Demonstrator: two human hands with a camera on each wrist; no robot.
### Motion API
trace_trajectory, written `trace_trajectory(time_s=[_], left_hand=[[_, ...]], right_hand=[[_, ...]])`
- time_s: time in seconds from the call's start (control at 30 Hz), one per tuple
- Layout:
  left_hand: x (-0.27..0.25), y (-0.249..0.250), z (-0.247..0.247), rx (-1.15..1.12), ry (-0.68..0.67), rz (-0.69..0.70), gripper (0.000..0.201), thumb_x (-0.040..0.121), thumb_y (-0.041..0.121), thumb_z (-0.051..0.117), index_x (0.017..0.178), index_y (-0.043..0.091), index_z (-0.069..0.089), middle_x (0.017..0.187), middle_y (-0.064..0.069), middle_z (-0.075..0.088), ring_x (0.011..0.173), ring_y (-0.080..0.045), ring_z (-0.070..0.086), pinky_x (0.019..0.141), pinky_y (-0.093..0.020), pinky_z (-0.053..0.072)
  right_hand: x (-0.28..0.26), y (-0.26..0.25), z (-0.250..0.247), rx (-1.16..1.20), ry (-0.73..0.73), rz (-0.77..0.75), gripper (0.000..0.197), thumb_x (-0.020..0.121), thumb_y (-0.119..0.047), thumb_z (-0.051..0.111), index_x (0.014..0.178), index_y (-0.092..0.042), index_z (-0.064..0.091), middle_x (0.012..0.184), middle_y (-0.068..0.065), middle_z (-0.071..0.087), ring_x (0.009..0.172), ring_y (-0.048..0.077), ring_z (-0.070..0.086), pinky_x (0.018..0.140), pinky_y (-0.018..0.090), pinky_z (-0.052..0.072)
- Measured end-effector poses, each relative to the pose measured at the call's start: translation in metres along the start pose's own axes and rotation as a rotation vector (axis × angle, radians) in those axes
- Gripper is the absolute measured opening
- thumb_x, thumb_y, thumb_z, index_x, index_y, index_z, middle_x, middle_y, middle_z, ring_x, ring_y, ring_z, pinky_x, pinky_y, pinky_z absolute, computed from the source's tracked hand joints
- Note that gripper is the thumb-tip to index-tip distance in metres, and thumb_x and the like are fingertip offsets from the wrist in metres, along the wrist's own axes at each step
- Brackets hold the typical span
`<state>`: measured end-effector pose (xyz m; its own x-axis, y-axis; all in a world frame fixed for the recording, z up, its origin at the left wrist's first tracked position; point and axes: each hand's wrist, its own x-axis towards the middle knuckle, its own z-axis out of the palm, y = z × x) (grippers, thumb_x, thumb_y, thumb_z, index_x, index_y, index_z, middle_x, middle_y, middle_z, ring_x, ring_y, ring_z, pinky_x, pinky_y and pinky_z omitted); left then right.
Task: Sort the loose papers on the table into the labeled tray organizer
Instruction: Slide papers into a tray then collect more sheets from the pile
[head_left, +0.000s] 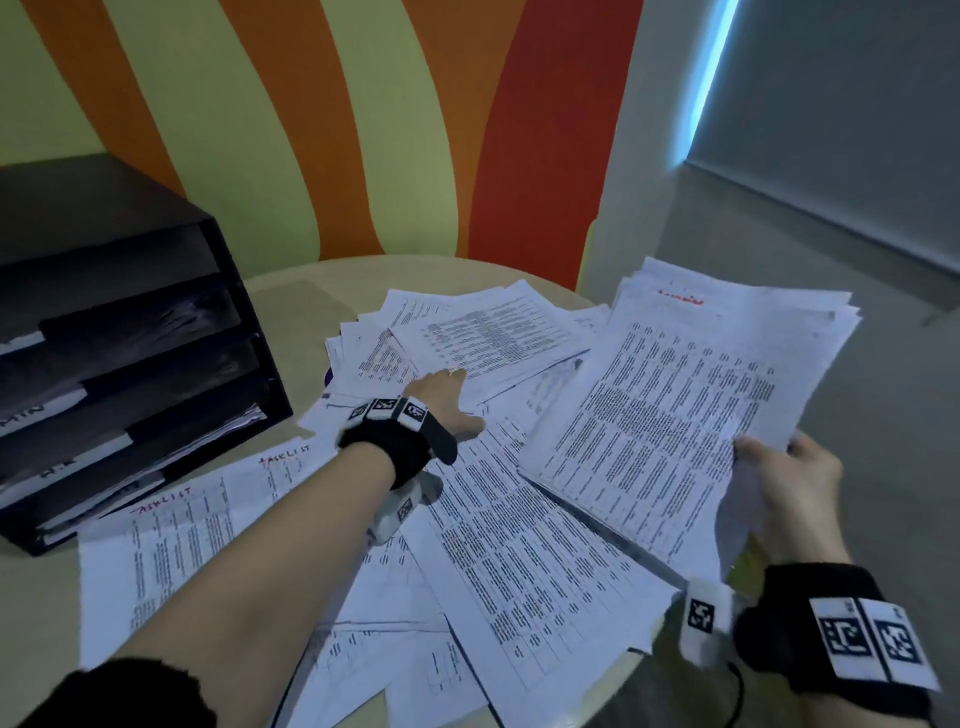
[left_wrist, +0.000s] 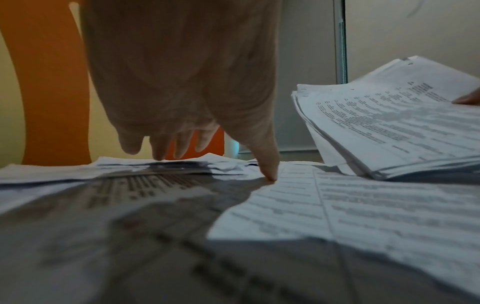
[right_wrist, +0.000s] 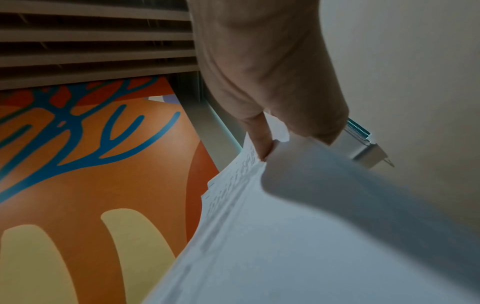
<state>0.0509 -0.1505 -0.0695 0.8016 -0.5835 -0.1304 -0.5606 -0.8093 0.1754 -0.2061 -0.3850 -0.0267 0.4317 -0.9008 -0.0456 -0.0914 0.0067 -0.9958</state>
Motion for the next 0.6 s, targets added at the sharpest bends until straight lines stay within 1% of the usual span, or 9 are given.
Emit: trace_trajectory(time_s=[0.03, 0.07, 0.1, 0.2, 0.23, 0.3, 0.4, 0.5, 0.6], left_hand=[[0.002, 0.003, -0.002, 0.004, 0.008, -0.01, 0.075, 0.084, 0.045, 0.061, 0.144, 0.009, 0.035, 0.131, -0.013, 0.053, 0.115, -0.031, 0.055, 0.091, -0.042, 0.05], [0.004, 0.006, -0.005, 0.026, 0.011, -0.025, 0.062, 0.085, 0.039, 0.061, 0.136, 0.008, 0.043, 0.113, -0.012, 0.059, 0.097, -0.03, 0.06, 0.076, -0.037, 0.052], [0.005, 0.01, -0.008, 0.064, 0.01, -0.035, 0.048, 0.087, 0.033, 0.059, 0.126, 0.007, 0.05, 0.098, -0.009, 0.059, 0.084, -0.028, 0.058, 0.066, -0.033, 0.049], [0.002, 0.016, -0.017, 0.234, 0.0, -0.065, 0.018, 0.095, 0.013, 0.052, 0.108, 0.004, 0.06, 0.075, -0.004, 0.05, 0.066, -0.023, 0.05, 0.062, -0.031, 0.042], [0.001, 0.016, -0.019, 0.282, -0.001, -0.073, 0.016, 0.094, 0.005, 0.051, 0.107, 0.003, 0.062, 0.076, -0.005, 0.052, 0.065, -0.023, 0.051, 0.063, -0.031, 0.043], [-0.003, 0.014, -0.024, 0.325, 0.003, -0.077, 0.02, 0.091, -0.004, 0.05, 0.106, -0.001, 0.062, 0.091, -0.013, 0.061, 0.075, -0.028, 0.057, 0.065, -0.033, 0.045], [-0.019, 0.016, -0.037, 0.387, 0.01, -0.061, 0.02, 0.089, -0.006, 0.051, 0.107, -0.002, 0.06, 0.103, -0.016, 0.063, 0.089, -0.032, 0.062, 0.068, -0.033, 0.045], [-0.047, 0.031, -0.047, 0.438, -0.049, -0.017, 0.015, 0.093, 0.004, 0.052, 0.103, -0.001, 0.062, 0.089, -0.011, 0.06, 0.082, -0.028, 0.061, 0.067, -0.032, 0.048], [-0.079, 0.049, -0.043, 0.387, -0.098, 0.093, 0.033, 0.1, 0.025, 0.045, 0.087, 0.0, 0.063, 0.074, -0.005, 0.057, 0.065, -0.021, 0.058, 0.06, -0.032, 0.05]], right_hand=[[0.0, 0.0, 0.001, 0.0, -0.006, 0.003, 0.023, 0.089, 0.003, 0.058, 0.109, -0.006, 0.065, 0.102, 0.016, 0.066, 0.087, 0.028, 0.063, 0.076, 0.031, 0.047], [0.0, 0.001, 0.002, 0.001, -0.009, 0.003, 0.025, 0.089, 0.003, 0.058, 0.112, -0.005, 0.065, 0.102, 0.015, 0.066, 0.085, 0.027, 0.062, 0.074, 0.03, 0.047], [-0.001, 0.0, 0.003, 0.002, -0.012, 0.004, 0.026, 0.09, 0.003, 0.058, 0.114, -0.005, 0.064, 0.102, 0.014, 0.066, 0.085, 0.027, 0.063, 0.075, 0.031, 0.049], [-0.003, 0.002, 0.006, 0.004, -0.024, -0.005, 0.023, 0.09, 0.002, 0.058, 0.109, -0.01, 0.064, 0.102, 0.013, 0.066, 0.086, 0.029, 0.064, 0.079, 0.035, 0.05], [-0.004, 0.002, 0.006, 0.004, -0.026, -0.009, 0.022, 0.091, 0.002, 0.058, 0.107, -0.012, 0.063, 0.102, 0.013, 0.066, 0.086, 0.029, 0.064, 0.079, 0.035, 0.049], [-0.003, 0.004, 0.006, 0.001, -0.025, -0.015, 0.02, 0.09, 0.001, 0.058, 0.104, -0.012, 0.064, 0.101, 0.012, 0.067, 0.088, 0.032, 0.065, 0.079, 0.036, 0.051], [0.0, 0.006, 0.005, -0.001, -0.009, -0.017, 0.021, 0.086, -0.001, 0.06, 0.104, -0.011, 0.068, 0.101, 0.015, 0.069, 0.095, 0.037, 0.066, 0.08, 0.044, 0.052], [0.0, 0.003, 0.004, -0.008, 0.001, -0.021, 0.017, 0.085, 0.001, 0.058, 0.095, -0.01, 0.068, 0.099, 0.016, 0.069, 0.088, 0.033, 0.065, 0.074, 0.038, 0.05], [-0.002, -0.003, 0.0, -0.014, 0.015, -0.044, 0.023, 0.085, 0.004, 0.056, 0.103, -0.004, 0.068, 0.099, 0.017, 0.068, 0.079, 0.027, 0.062, 0.072, 0.031, 0.048]])
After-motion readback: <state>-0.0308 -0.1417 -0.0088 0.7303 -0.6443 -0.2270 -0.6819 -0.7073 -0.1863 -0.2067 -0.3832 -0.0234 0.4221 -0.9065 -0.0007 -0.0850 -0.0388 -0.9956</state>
